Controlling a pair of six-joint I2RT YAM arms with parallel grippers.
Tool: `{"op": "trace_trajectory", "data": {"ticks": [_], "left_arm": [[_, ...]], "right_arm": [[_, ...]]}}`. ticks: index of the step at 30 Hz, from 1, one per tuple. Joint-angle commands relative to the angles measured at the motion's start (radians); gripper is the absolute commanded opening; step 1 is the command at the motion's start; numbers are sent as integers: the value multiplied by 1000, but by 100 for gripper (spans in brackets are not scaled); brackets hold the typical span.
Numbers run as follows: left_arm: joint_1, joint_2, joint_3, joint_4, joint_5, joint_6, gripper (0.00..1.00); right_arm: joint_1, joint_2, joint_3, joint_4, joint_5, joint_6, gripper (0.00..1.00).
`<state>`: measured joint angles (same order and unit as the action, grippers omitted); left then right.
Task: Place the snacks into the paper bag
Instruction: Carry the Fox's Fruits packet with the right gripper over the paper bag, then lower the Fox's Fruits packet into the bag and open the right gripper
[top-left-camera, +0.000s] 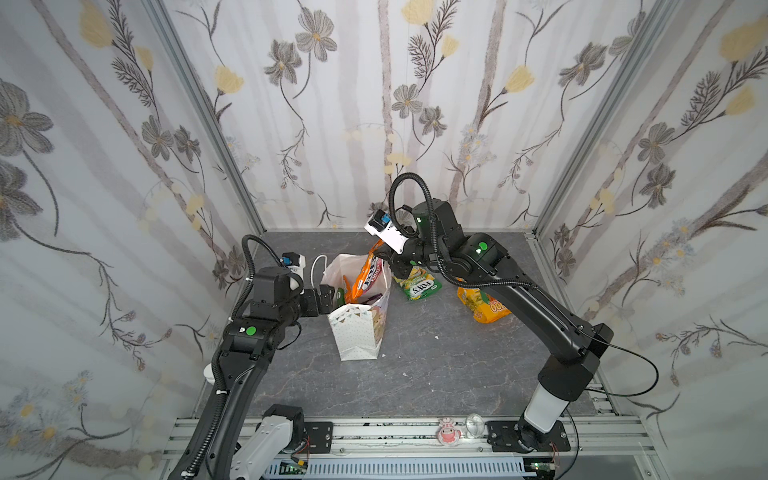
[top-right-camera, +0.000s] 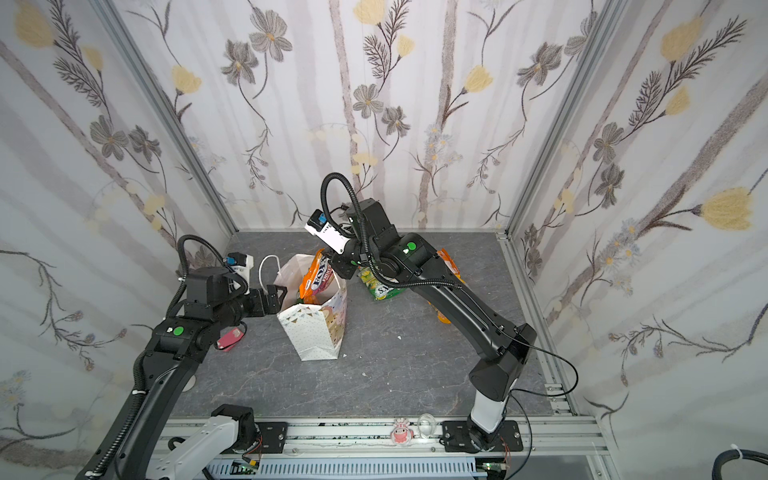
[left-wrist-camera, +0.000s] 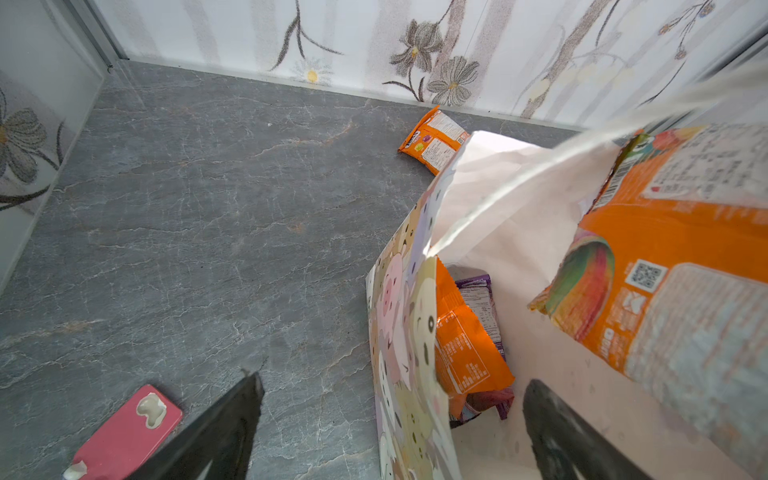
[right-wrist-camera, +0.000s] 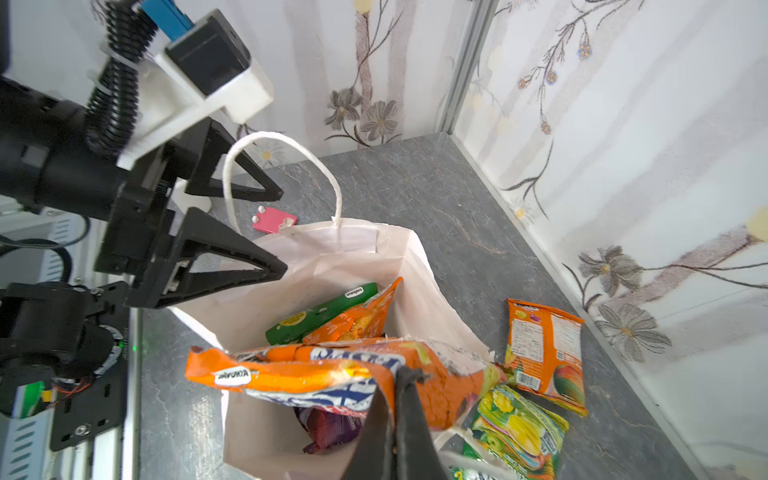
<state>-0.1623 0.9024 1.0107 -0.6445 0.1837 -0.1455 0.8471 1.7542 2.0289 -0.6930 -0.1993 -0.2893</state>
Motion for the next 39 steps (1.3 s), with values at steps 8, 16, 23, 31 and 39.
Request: {"op": "trace_trajectory", "data": {"ticks": [8,16,23,31,39], "left_arm": [[0,-3,-1,12,-4,5,98],[0,-11,-4,13,0,6,98],[0,-14,-6,13,0,6,98],[-2,-13,-7,14,5,7,98],[-2,-11,-6,13,3,6,98]], "right_arm": [[66,24,10,28,262,-99,0],[117,28,-9,29,386,-133,0],[147,27,-29,24,438,-142,0],[150,19,-31,16,456,-96,0],[161,15,-35,-23,505,-94,0]]}}
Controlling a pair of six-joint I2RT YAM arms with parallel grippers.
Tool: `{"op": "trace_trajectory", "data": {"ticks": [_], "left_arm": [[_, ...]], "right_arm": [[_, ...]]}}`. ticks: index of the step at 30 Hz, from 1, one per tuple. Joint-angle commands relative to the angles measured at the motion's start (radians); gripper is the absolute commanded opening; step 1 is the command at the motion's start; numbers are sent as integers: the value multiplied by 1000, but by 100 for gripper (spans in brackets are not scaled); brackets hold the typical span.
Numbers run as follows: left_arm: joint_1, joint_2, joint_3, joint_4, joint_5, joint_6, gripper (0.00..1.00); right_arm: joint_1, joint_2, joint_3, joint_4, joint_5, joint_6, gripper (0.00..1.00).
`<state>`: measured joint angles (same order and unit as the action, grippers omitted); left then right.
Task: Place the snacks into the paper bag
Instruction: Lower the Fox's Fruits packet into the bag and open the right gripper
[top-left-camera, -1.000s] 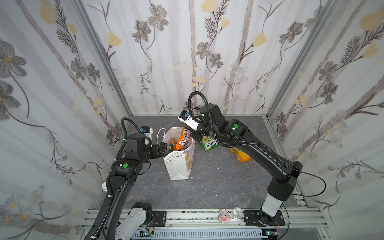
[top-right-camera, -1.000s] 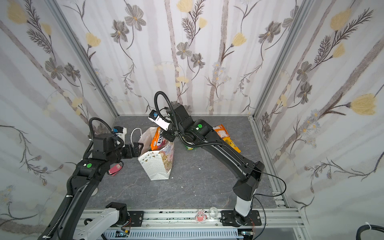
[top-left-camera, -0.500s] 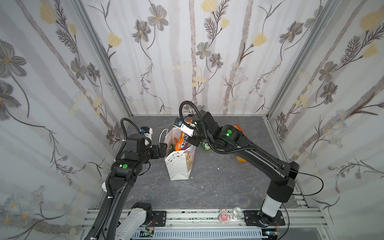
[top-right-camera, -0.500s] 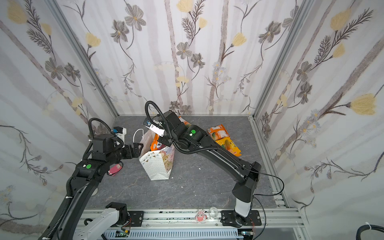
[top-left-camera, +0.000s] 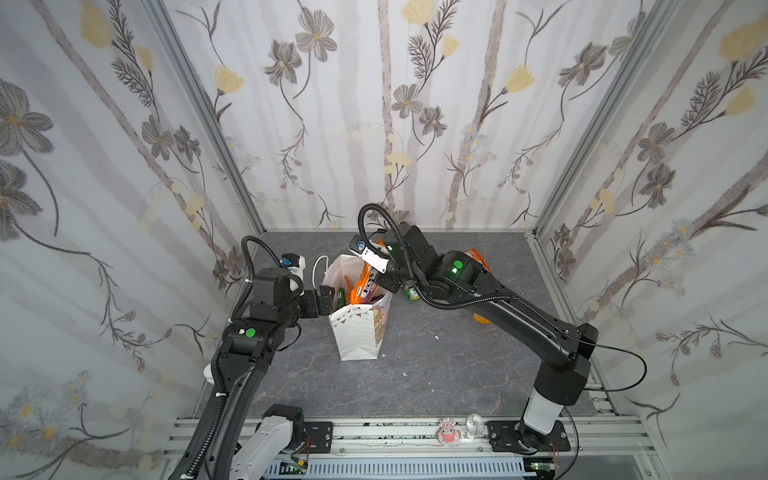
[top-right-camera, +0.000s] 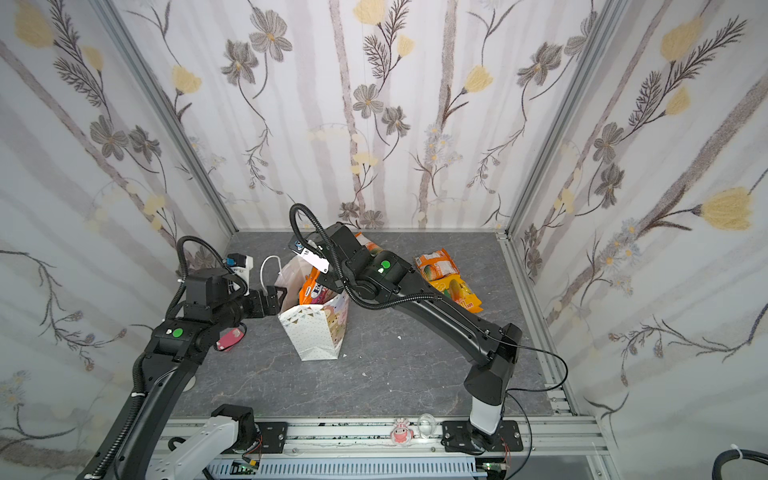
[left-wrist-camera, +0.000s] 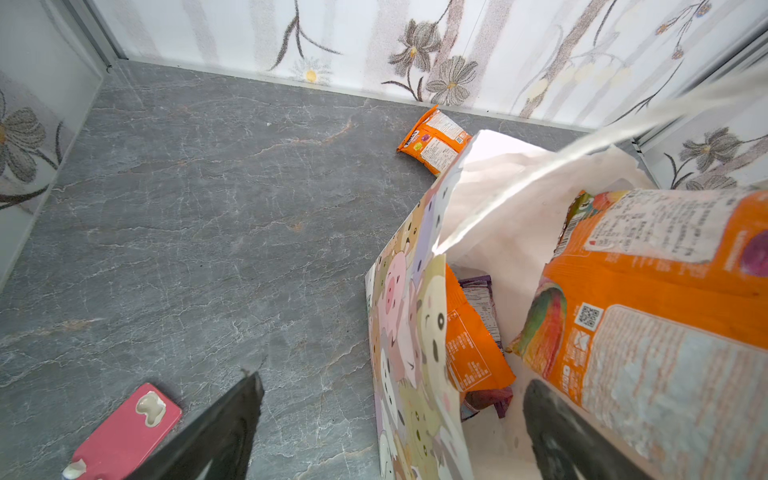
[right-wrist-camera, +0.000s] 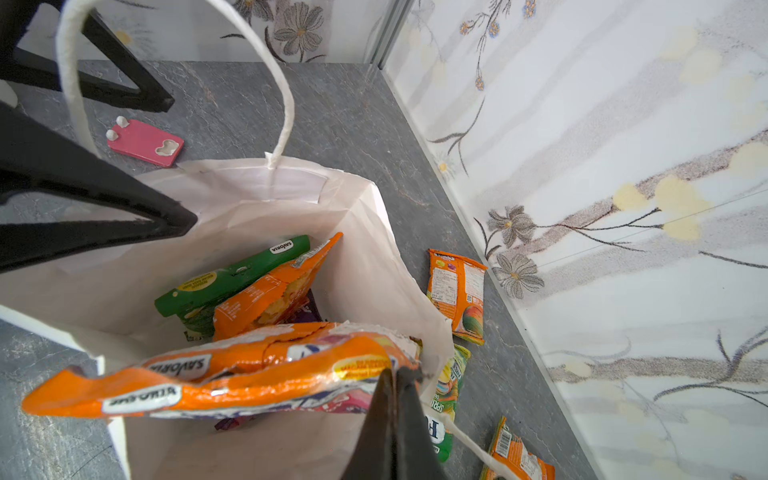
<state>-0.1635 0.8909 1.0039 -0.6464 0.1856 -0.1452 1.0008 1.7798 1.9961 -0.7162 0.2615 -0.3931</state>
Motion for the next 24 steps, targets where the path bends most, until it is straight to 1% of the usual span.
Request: {"op": "trace_trajectory", "data": {"ticks": [1,6,7,10,11,16,24], "left_arm": [[-1,1,2,15,2,6,98],[-1,3,5,14,5,6,98],[-1,4,5,15,6,7,98],[-1,4,5,15,7,6,98],[-1,3,5,15,6,6,98],[-2,5,5,14,9,6,98],[-2,9,5,14,9,6,98]], "right_arm": [[9,-8,-2,-4,52,10,0],[21,-8,-3,-13,63,12,0],[22,-7,-3,-13,65,13,4],[27,-7,-2,-10,68,13,11],[27,-8,-2,-7,72,13,16],[32,-13,-2,4,79,11,31],[33,-30,-2,9,41,28,31]]}}
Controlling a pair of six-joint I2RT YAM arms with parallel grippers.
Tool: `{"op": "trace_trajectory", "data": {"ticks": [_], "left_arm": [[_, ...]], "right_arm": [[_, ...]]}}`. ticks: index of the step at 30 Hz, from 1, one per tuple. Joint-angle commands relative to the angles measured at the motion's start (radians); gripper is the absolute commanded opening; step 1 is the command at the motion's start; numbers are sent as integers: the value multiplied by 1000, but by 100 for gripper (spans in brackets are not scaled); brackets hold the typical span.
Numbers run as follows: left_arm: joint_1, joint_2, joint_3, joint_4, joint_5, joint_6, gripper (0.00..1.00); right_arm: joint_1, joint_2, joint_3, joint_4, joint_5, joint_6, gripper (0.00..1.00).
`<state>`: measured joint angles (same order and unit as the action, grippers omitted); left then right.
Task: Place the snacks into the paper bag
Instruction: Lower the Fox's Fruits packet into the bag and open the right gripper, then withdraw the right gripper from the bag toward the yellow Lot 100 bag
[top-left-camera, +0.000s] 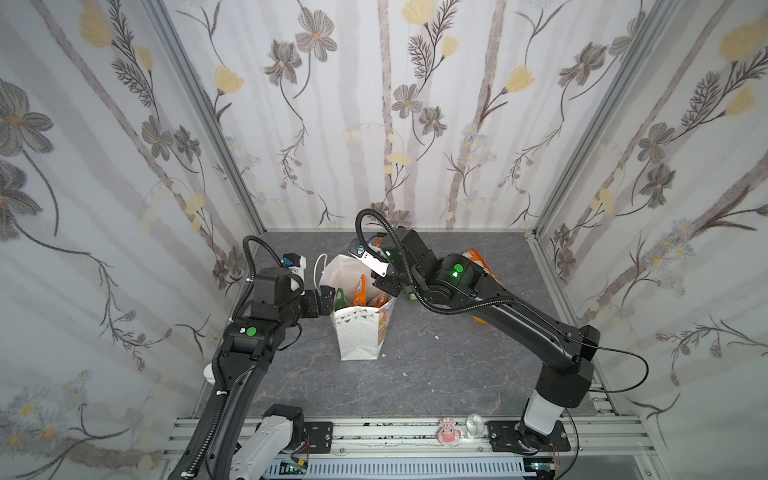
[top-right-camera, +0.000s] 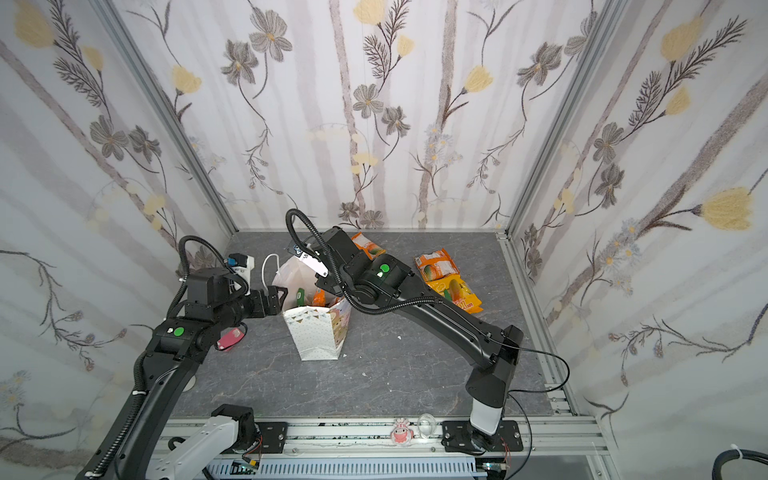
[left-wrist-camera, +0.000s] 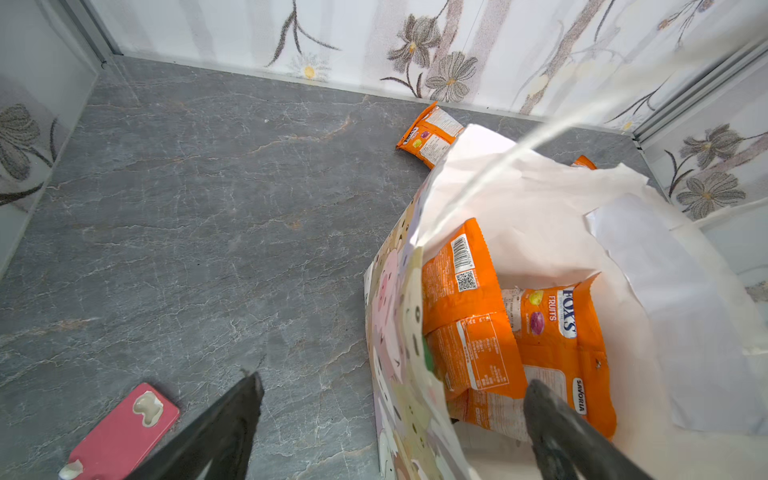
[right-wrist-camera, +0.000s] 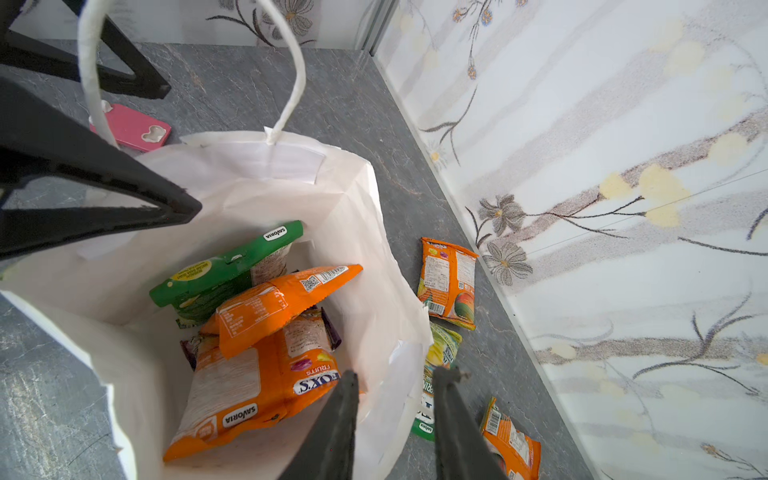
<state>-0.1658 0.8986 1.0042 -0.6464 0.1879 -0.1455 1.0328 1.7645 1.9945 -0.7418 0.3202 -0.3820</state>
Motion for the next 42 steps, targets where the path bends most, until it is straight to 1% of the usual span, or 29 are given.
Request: {"op": "trace_trajectory", "data": {"ticks": [1,8,11,14,16,19,24,29,31,35,36,37,42], "left_arm": [[0,2,5,14,7,7,98],[0,-4,2,14,0,6,98],[-1,-8,1,14,-2,7,98],[-1,-10,3,14,-4,6,98],[-1,-9,5,15,-5,7,98],[0,-12,7,11,-10,8,98],[-1,-23,5,13,-15,7,98],[-1,-21,9,12,-8,8,98],[-1,-18,12,10,-11,9,98],[-1,-18,11,9,-13,9,98],[-1,-19,8,8,-14,8,98],[-1,-23,5,9,-15,6,98],[-1,-34,-1,5,-22,5,98]], "right_arm": [[1,-16,0,35,-23,19,31],[1,-30,0,42,-60,60,30],[-1,-61,-3,51,-58,114,29],[0,-123,-42,79,-45,172,31],[0,-187,-102,116,-31,212,32],[0,-291,-221,147,48,301,33],[-2,-445,-445,133,148,444,33],[-21,-578,-585,93,213,577,32],[-55,-629,-634,91,203,617,33],[-190,-664,-707,92,106,668,33],[-205,-665,-728,93,86,677,33],[-256,-661,-749,95,68,682,33],[-367,-568,-798,51,74,692,36]]}}
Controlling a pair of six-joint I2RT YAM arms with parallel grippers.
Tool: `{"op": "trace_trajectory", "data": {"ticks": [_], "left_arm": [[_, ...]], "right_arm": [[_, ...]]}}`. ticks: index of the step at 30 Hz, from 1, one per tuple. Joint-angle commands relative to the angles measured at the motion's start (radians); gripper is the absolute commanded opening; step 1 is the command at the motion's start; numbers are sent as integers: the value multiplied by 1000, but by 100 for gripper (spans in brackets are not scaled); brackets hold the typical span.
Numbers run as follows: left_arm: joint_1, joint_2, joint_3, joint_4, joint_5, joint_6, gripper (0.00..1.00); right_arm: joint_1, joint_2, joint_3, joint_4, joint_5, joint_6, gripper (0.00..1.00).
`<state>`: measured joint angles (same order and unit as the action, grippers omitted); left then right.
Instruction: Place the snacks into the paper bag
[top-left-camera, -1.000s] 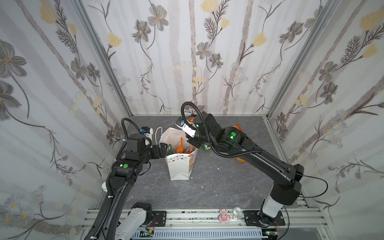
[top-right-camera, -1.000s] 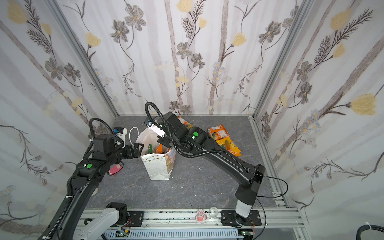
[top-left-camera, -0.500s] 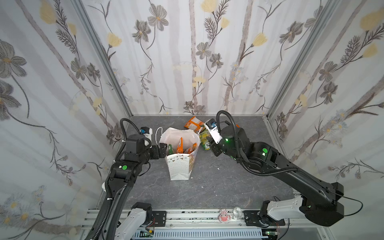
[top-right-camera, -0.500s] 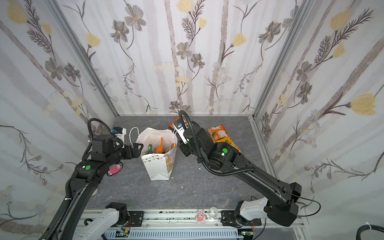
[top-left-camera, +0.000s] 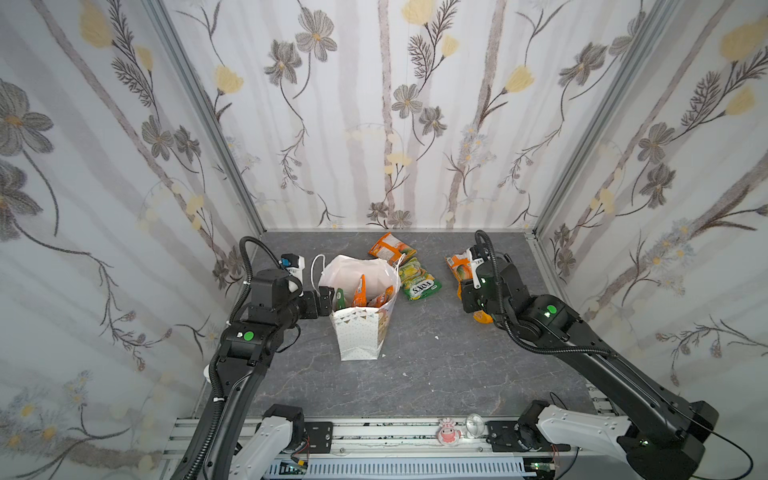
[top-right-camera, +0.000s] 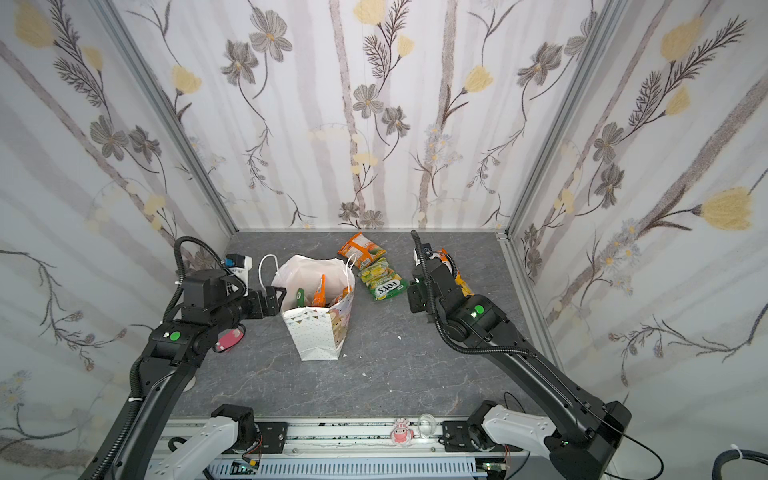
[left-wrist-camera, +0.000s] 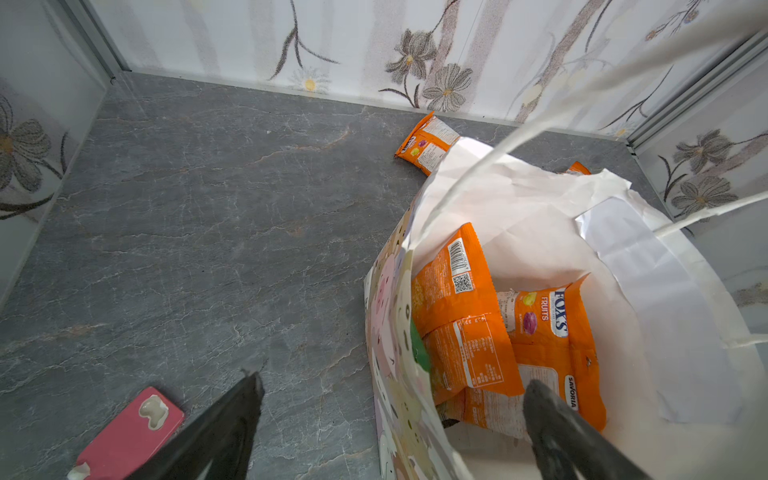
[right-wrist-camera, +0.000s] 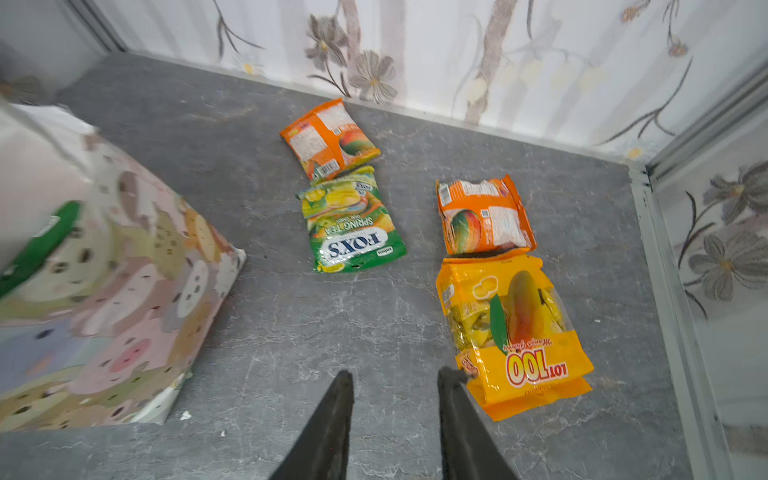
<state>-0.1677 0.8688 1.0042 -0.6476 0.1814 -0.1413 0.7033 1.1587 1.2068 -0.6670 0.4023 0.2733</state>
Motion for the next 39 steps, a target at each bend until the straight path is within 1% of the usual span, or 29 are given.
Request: {"op": "trace_trajectory", "data": {"ticks": [1,3,6,10,20,26,32,36,39], "left_arm": [[0,-7,-1,7,-19,2,98],[0,-8,-1,9,-24,0,98],[0,-5,-2,6,-27,2,98],[0,-3,-2,4,-30,1,98],[0,19,5,6,-22,2,98],[0,31,8,6,-17,5,98],[1,42,12,7,-16,6,98],[0,47,14,8,-16,6,98],[0,55,20,8,-14,8,98]], "right_arm": [[-50,69,-12,-33,15,37,36],[-64,119,-12,-45,70,33,37],[-79,187,-21,-52,116,24,36],[-95,248,-37,-66,119,17,36],[-141,285,-117,-47,122,6,37],[-160,346,-132,-22,141,-39,40],[-192,430,-124,2,213,-78,40],[-203,494,-120,18,233,-100,41],[-213,525,-121,24,270,-113,43]]}}
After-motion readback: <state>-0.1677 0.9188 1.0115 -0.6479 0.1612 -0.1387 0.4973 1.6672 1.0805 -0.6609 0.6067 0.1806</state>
